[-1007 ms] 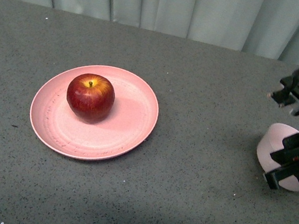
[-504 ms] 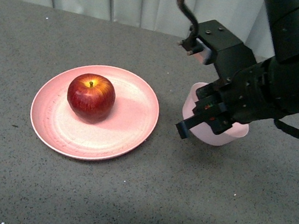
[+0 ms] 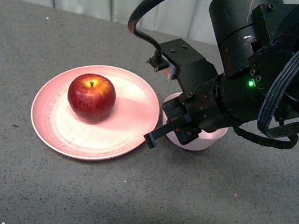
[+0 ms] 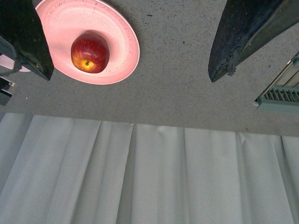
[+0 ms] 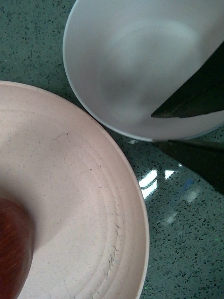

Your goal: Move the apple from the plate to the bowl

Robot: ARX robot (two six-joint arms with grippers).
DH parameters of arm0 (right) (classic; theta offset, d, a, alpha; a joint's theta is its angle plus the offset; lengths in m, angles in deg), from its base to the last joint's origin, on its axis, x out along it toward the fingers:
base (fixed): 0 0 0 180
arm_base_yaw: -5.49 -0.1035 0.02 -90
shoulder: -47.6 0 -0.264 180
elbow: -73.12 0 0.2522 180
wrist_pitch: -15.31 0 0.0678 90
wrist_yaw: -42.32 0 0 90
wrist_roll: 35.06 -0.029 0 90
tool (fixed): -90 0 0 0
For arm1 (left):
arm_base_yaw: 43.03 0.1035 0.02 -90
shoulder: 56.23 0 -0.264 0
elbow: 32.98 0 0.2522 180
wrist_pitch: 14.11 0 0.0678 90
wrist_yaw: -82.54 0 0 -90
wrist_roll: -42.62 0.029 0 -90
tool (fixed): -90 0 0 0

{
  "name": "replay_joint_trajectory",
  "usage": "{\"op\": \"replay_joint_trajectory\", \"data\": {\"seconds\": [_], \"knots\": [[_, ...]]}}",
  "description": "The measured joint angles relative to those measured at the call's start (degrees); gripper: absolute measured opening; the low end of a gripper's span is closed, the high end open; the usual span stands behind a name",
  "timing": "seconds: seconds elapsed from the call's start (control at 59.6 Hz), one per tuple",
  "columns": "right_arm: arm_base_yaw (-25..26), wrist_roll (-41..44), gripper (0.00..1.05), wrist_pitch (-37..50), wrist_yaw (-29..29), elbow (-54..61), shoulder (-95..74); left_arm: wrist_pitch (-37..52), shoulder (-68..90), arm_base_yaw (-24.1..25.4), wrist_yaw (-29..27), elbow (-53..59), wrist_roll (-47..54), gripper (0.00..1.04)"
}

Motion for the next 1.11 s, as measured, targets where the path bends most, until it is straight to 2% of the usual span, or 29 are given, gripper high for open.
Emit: {"op": "replay_joint_trajectory", "data": {"seconds": [0.118,0.319,0.504,0.537,0.705,0.806,0.873,0.957,1.108], "knots": [[0.04,-0.13,0.33,1.92,0.92,0.17,0.13,0.0,0.0,0.0,0.02,0.0,0.0,0.98],[1.4,-2.45,0.67,11.23,1.99,6.19,5.57,0.0,0.0,0.0,0.0,0.0,0.0,0.98],[4.35,-6.03,0.95,20.76,6.36,14.4,15.76,0.0,0.0,0.0,0.02,0.0,0.0,0.98],[5.01,-6.69,0.97,21.66,7.15,15.72,17.51,0.0,0.0,0.0,0.02,-0.02,0.0,0.98],[9.25,-8.31,0.95,33.42,16.87,26.49,27.61,0.0,0.0,0.0,0.02,0.0,0.0,0.98],[11.72,-9.86,0.95,36.94,18.84,31.52,32.63,0.0,0.0,0.0,0.0,0.0,0.0,0.98],[13.66,-12.15,0.85,51.23,21.22,37.75,33.11,0.0,0.0,0.0,0.02,0.0,0.0,0.98],[15.61,-13.2,0.7,63.12,20.61,44.44,33.97,0.0,-0.07,0.0,-0.02,0.0,0.0,0.98],[17.81,-13.84,0.45,64.98,18.14,49.88,40.76,0.0,-0.07,0.0,0.02,0.0,0.0,0.98]]}}
